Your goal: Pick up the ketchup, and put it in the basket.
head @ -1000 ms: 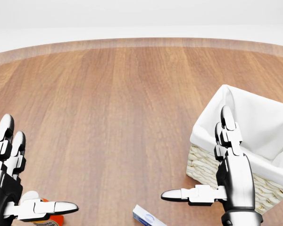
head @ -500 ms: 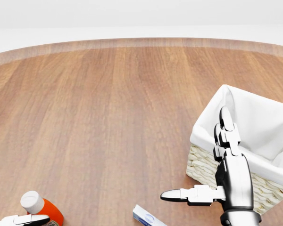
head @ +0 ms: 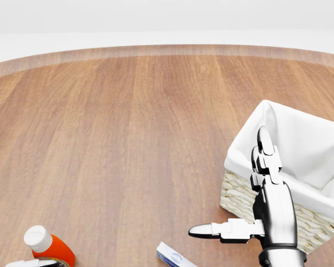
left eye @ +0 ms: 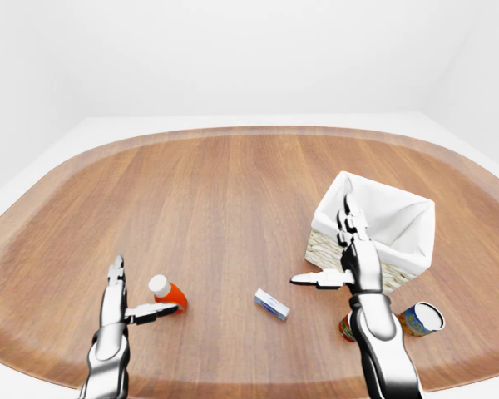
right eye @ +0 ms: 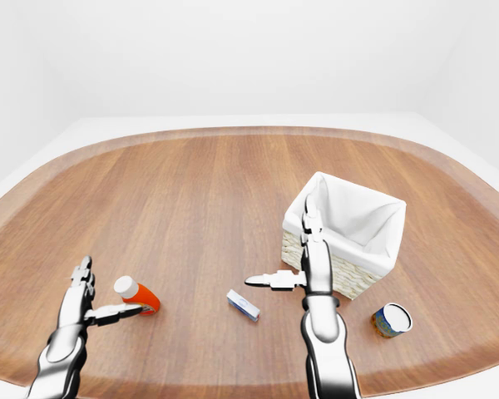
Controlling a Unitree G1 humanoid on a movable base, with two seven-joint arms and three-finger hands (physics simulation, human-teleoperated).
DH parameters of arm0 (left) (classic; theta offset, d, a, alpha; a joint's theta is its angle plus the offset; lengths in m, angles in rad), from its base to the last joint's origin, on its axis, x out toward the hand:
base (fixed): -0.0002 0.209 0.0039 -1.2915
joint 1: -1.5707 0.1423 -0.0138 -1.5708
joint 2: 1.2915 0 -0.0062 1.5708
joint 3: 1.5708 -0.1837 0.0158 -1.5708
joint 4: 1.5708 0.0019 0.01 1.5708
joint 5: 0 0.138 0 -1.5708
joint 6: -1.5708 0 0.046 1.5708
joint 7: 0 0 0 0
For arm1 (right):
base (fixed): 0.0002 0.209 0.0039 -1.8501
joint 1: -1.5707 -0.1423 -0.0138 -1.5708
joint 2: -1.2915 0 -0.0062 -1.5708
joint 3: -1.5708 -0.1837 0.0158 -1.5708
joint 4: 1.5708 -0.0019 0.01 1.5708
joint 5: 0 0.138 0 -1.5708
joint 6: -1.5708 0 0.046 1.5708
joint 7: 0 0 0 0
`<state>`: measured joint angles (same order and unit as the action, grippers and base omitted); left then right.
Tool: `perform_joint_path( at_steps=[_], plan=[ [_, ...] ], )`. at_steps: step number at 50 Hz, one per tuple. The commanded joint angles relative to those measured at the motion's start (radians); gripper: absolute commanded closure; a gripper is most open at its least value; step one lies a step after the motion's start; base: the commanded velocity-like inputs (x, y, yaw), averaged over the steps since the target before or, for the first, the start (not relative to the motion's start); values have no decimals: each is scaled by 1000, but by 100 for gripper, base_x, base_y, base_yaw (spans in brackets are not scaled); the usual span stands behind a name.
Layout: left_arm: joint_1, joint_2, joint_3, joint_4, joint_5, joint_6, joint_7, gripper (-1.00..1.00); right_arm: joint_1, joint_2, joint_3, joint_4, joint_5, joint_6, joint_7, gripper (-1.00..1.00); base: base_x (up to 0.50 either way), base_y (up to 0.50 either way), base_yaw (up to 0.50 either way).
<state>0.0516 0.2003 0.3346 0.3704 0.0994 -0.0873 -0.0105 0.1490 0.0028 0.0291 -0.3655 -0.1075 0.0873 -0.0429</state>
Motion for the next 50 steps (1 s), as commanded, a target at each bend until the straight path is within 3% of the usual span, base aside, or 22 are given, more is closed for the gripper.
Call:
perform_joint_path(
  at_steps=[1,27,28,29,30,50],
  plan=[
    [-25,-1,-32,33,2,0,16,-100,-2,0,1,5,-1,0,-1,-100,0,0,0],
    [-53,-22,-90,58,9,0,28,-100,-7,0,-1,17,-1,0,-1,-100,0,0,0],
    [-54,-23,-93,64,11,0,29,-11,-5,0,-1,12,-1,0,-1,-100,0,0,0],
    [-54,-23,-93,65,11,0,30,-11,-4,0,-1,11,-1,0,-1,-100,0,0,0],
    [-56,-24,-97,75,11,0,29,100,-4,0,-2,9,0,0,0,-100,0,0,0],
    [-49,-27,-104,71,11,0,26,98,2,0,1,2,-2,0,-1,-100,0,0,0]
  ],
)
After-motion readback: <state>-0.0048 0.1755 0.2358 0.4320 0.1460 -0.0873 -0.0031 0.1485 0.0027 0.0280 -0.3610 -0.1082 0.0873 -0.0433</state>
